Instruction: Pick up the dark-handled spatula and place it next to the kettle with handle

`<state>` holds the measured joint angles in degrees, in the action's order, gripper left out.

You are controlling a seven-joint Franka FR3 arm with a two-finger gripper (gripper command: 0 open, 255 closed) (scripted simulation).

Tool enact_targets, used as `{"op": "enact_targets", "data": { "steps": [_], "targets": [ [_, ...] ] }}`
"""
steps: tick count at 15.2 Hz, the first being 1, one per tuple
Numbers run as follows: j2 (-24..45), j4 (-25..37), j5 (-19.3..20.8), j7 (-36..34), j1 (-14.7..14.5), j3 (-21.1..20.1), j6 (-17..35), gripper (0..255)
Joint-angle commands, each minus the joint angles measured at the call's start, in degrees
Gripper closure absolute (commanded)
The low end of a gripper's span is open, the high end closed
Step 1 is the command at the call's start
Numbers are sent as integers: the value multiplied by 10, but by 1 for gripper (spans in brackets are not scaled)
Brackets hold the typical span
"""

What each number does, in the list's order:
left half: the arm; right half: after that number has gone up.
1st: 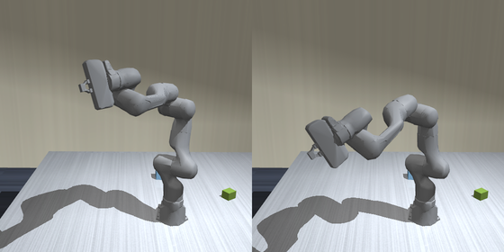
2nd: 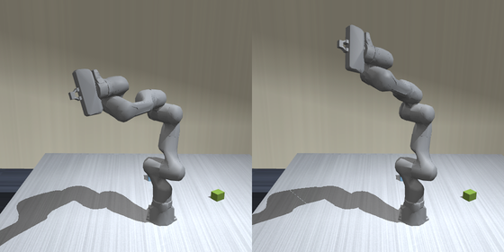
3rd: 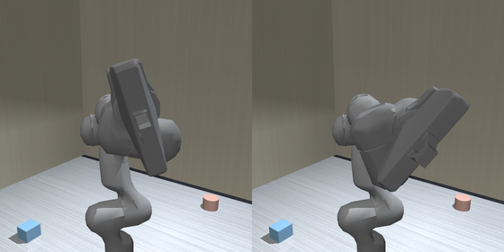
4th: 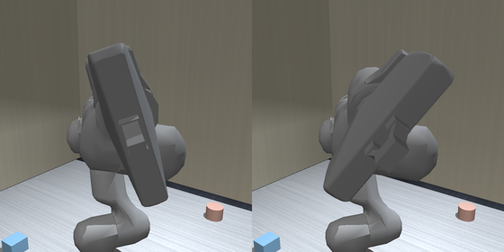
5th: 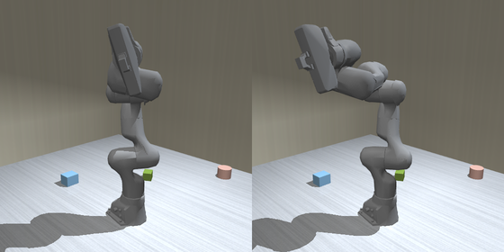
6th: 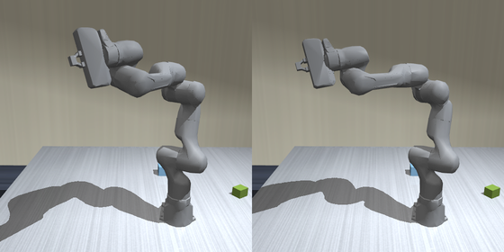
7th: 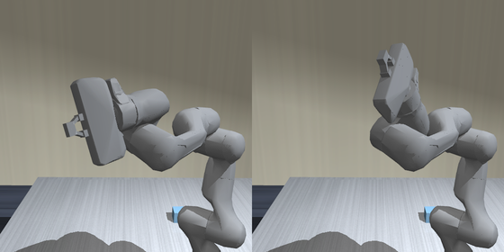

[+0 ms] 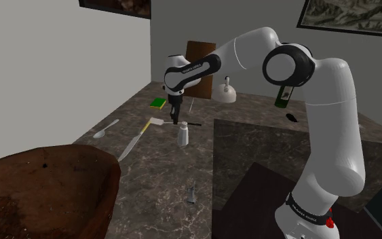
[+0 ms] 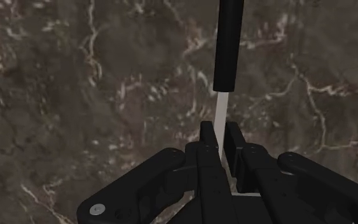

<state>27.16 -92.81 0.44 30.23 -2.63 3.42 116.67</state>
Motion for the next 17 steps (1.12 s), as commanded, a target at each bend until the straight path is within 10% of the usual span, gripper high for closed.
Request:
{"op": "enact_targets", "data": {
  "steps": [1,17],
  "targets": [
    [-5,7,0,1,0,0,-12,255],
    [-37,83,1,2,0,1,-120,255]
  ]
}}
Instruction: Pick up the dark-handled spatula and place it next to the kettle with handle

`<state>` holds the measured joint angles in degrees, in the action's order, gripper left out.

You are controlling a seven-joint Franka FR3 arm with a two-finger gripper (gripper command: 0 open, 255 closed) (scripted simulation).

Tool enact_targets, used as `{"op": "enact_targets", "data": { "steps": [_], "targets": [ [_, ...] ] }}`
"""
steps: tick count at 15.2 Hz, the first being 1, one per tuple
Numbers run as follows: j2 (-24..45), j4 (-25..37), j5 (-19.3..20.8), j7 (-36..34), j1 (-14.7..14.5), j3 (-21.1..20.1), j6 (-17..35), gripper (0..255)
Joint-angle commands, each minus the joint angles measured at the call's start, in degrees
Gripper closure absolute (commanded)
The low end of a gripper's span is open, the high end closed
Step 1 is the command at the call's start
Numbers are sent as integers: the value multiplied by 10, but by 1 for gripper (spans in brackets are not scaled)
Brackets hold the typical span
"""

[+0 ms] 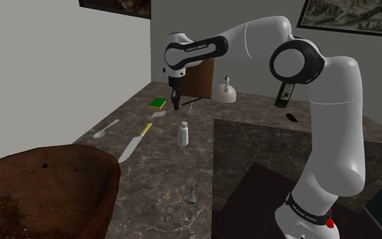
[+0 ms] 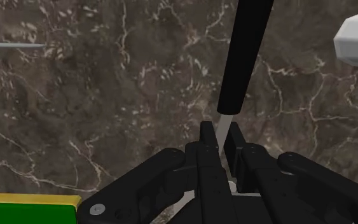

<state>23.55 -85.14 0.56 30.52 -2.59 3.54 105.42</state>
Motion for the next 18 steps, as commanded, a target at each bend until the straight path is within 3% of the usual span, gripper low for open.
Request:
{"op": "enact_targets", "data": {
  "steps": [1,18],
  "targets": [
    [-2,12,0,0,0,0,-15,255],
    [4,152,0,3,1,1,-149,255]
  ]
}}
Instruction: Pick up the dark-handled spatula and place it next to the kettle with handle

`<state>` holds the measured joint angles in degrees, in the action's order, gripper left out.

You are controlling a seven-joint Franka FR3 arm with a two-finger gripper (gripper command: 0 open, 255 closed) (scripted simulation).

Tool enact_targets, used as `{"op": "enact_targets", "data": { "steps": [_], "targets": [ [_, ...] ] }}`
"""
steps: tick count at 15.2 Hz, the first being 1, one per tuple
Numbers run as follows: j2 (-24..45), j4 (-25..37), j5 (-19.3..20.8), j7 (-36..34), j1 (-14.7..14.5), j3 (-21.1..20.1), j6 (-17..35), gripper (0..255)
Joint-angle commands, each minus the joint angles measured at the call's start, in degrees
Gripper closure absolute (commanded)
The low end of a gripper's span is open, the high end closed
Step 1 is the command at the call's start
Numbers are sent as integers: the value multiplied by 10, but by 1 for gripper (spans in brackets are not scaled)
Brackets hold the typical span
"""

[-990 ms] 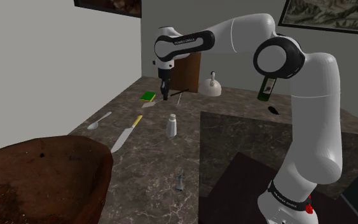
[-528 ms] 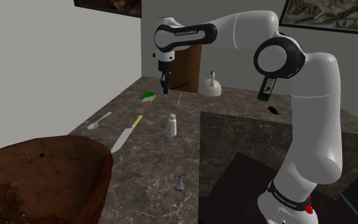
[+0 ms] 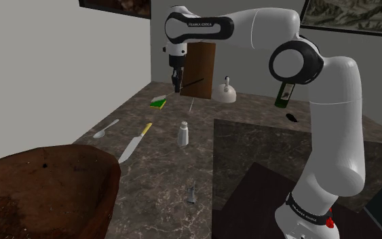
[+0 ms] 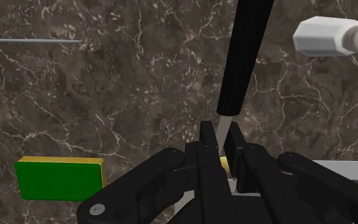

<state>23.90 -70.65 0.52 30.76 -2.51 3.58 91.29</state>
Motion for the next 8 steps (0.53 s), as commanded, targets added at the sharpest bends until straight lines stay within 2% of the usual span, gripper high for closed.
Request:
{"op": "enact_targets", "data": {
  "steps": [1,8],
  "targets": [
    [2,19,0,1,1,0,-17,255],
    [25,110,-1,3,2,0,-85,255]
  ]
}}
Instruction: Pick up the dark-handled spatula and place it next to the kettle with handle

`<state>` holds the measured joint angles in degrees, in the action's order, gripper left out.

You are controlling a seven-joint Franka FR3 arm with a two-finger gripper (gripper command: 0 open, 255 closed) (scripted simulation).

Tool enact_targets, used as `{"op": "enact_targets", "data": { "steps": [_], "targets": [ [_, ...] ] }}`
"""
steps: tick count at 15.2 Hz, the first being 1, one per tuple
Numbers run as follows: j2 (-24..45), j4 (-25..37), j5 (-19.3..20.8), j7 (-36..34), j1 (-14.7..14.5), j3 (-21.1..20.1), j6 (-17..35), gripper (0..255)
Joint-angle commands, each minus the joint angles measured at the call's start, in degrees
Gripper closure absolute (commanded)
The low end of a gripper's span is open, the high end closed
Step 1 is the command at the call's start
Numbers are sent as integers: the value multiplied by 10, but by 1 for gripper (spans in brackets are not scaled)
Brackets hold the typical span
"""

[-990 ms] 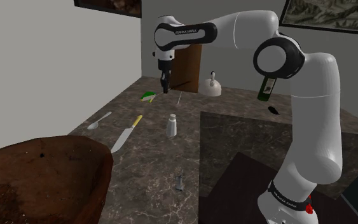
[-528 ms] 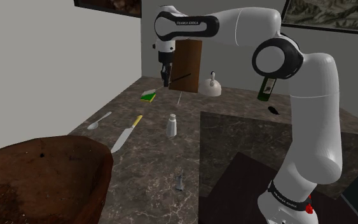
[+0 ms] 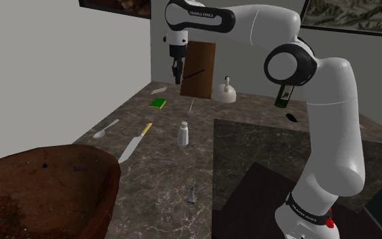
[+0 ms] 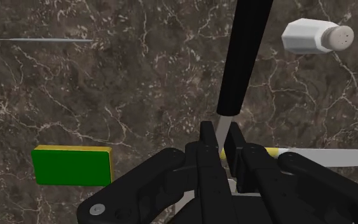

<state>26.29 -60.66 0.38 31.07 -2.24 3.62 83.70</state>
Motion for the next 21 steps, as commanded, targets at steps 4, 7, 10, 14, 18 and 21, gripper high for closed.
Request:
{"op": "enact_targets", "data": {
  "steps": [4,7,10,14,18,21],
  "targets": [
    [-1,27,-1,11,8,3,-28,255],
    [-42,-37,0,44,31,12,-4,255],
    [-73,-84,1,78,54,23,13,255],
    [-102,-127,1,124,84,40,29,255],
    [-120,-154,2,173,114,58,39,255],
    [-127,-164,1,210,138,72,44,255]
  ]
}}
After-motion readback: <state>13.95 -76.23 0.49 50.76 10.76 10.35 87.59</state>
